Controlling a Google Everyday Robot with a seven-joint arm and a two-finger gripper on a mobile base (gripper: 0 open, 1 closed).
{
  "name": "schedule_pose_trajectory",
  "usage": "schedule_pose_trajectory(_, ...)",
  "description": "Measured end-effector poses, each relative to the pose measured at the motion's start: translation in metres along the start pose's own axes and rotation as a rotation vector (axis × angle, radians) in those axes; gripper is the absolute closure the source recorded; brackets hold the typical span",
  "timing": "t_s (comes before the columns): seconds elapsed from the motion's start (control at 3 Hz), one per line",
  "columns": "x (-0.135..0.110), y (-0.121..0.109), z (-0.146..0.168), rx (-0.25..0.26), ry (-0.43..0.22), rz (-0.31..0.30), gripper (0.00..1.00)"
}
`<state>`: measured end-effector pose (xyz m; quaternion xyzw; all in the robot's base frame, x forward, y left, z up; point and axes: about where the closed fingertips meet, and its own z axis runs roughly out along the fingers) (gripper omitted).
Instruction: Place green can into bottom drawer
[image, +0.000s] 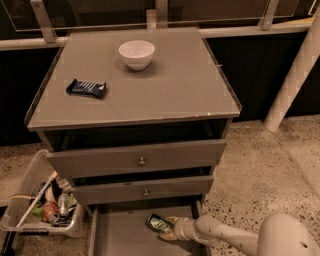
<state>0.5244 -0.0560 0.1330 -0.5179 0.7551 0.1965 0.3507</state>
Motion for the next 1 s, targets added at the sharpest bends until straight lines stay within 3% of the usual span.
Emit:
schedule_pose_trajectory(0.33,0.0000,0.0000,0.0000,0.000,0.000,0.000,0.13)
schedule_pose_trajectory(0.67,0.0000,0.0002,0.0001,0.000,0.000,0.000,0.00)
schedule_pose_trajectory(1.0,-0.0001,0.0002,0.0002,0.000,0.000,0.000,0.00)
